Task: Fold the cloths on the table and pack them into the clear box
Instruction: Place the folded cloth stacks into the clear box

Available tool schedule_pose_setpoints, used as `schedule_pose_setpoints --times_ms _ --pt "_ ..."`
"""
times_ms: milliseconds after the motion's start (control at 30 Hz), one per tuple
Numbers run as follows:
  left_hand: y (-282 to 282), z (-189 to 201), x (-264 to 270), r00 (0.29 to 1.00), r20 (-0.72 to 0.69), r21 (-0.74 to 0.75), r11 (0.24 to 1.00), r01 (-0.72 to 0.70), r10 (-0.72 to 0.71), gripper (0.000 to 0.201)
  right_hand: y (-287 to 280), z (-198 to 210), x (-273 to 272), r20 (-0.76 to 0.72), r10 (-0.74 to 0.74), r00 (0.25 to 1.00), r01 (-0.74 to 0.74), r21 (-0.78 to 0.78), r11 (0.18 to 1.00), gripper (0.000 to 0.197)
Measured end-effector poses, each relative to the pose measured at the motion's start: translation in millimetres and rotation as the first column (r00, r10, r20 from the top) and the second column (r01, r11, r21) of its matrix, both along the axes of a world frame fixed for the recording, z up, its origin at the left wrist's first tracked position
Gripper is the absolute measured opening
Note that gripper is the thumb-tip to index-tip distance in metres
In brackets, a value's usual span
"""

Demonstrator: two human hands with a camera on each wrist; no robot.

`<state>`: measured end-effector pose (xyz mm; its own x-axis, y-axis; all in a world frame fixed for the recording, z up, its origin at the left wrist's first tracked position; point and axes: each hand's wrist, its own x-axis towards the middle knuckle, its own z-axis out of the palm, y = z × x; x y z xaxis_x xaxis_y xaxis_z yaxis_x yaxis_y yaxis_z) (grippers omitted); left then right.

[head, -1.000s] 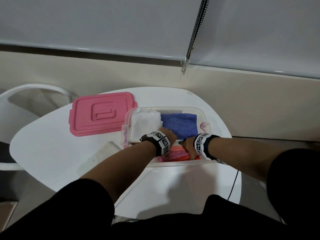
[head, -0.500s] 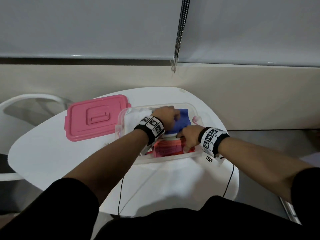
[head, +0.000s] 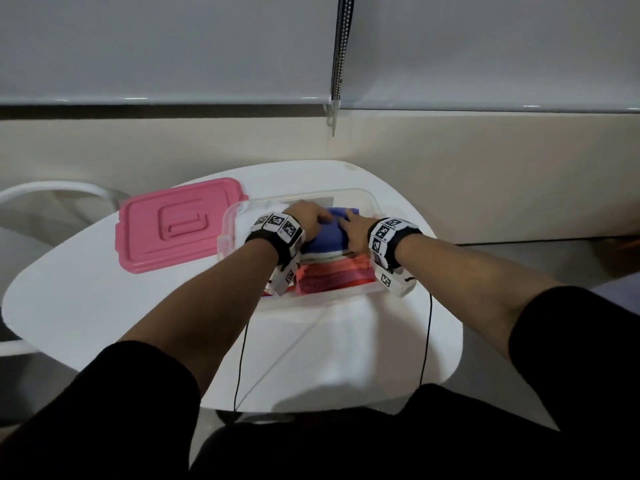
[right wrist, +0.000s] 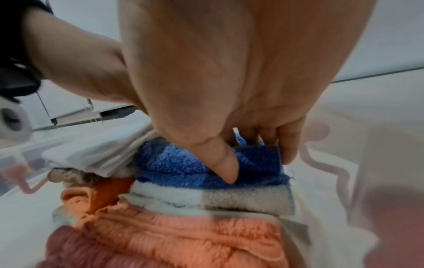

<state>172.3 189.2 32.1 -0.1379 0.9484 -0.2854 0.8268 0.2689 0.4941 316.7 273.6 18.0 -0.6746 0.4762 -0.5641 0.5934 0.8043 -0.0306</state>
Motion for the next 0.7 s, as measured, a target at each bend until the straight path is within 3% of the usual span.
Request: schedule_pose_setpoints --times_ms 67,133,233,300,367,400,467,533,600,700 --pt "-16.4 7.4 -8.7 0.992 0.088 0.180 0.978 -0.108 0.093 0.045 -0.9 3.1 -2.5 -0.045 -0.071 0.996 0.068 -0.075 0.995 0.064" --pt "-40.3 15.5 -24.2 0.969 0.138 0.370 0.896 -0.244 0.206 0.042 0.3 5.5 -4.5 -0.134 -0.152 0.979 0.142 -0.080 0.987 0.049" --pt "-84.9 22.7 -60.2 0.899 0.262 0.557 0.707 -0.437 0.350 0.044 -7.6 16.0 -6.8 -0.303 -0.234 0.924 0.246 0.002 0.969 0.057" --pt "-113.8 20.0 -87.6 0.798 0.379 0.570 0.561 -0.600 0.468 0.042 -24.7 25.8 -14.4 -0.472 -0.228 0.852 0.264 0.012 0.964 0.050" --pt "-143.3 9.0 -112.7 0.647 0.447 0.447 0.472 -0.760 0.618 0.038 -50.8 35.4 -27.8 -0.650 -0.261 0.714 0.251 -0.111 0.962 0.041" --pt "-159.4 -2.4 -124.9 0.595 0.418 0.367 0.472 -0.802 0.686 0.033 -66.4 40.1 -36.0 -0.709 -0.309 0.634 0.210 -0.227 0.951 0.036" --pt "-193.8 -30.7 -145.5 0.577 0.249 0.168 0.552 -0.817 0.778 0.022 -102.7 48.5 -54.9 -0.739 -0.397 0.544 0.101 -0.413 0.905 0.029" --pt "-226.8 -58.5 -153.1 0.617 0.054 -0.121 0.619 -0.776 0.785 0.046 -140.0 52.1 -74.6 -0.728 -0.412 0.548 0.039 -0.470 0.882 0.027" --pt "-254.3 -81.4 -150.0 0.660 -0.039 -0.337 0.612 -0.715 0.750 0.082 -171.6 47.8 -93.3 -0.700 -0.419 0.579 0.002 -0.512 0.859 0.024" --pt "-276.7 -106.6 -140.7 0.755 -0.113 -0.429 0.653 -0.624 0.646 0.103 -209.2 35.1 -114.3 -0.594 -0.473 0.651 0.013 -0.614 0.789 0.019"
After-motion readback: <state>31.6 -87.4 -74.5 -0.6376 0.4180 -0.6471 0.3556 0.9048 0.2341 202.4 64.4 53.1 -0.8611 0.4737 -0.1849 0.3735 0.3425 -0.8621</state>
